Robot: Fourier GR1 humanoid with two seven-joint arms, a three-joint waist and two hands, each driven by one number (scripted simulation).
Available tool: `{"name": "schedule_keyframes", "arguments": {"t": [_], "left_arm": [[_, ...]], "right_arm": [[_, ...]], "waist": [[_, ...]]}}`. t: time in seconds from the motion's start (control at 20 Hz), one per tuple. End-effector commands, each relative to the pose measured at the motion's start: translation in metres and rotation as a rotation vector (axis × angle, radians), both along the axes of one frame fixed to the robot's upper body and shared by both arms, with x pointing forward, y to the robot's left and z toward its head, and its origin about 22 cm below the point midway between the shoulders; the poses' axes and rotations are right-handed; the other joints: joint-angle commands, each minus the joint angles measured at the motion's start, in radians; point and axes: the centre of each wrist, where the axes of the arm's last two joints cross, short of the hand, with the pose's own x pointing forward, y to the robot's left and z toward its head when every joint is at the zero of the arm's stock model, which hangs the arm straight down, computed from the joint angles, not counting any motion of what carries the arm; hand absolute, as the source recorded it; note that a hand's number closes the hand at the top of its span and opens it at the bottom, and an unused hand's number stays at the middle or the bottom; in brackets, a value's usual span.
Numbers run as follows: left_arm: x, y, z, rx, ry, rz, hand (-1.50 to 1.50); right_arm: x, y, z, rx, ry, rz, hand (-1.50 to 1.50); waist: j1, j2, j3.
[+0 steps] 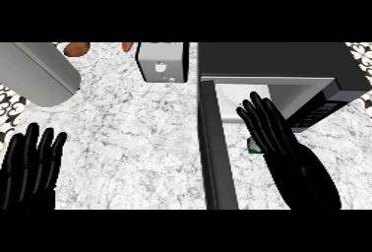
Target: Pick up the milk, place it into the microwave and close the microwave
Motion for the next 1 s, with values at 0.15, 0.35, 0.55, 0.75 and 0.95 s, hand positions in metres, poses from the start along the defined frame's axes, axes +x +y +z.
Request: {"name": "schedule_keyframes", "arguments": {"t": [0.15, 0.35, 0.55, 0.75, 0.95], "left_arm": [[-0.029, 0.006, -0.017, -0.004, 0.011, 0.019, -1.5], [-0.03, 0.02, -0.015, 0.004, 0.007, 0.013, -1.5], [-0.047, 0.013, -0.004, -0.02, 0.02, -0.007, -1.5], [-0.05, 0.013, -0.004, -0.023, 0.011, 0.004, -1.5], [-0.06, 0.017, -0.014, -0.019, 0.017, 0.006, -1.5]], "right_arm": [[-0.009, 0.005, -0.017, -0.026, -0.011, -0.093, -1.5], [-0.003, -0.006, -0.022, -0.048, -0.005, -0.16, -1.5], [0.017, -0.016, -0.026, -0.06, 0.019, -0.227, -1.5], [0.027, -0.026, -0.054, -0.05, 0.056, -0.263, -1.5], [0.031, -0.016, -0.076, -0.068, 0.103, -0.281, -1.5]], "waist": [[-0.005, -0.001, 0.0], [-0.007, 0.0, 0.0], [-0.005, 0.001, 0.0], [-0.003, 0.001, 0.001], [-0.001, 0.0, 0.0]]}}
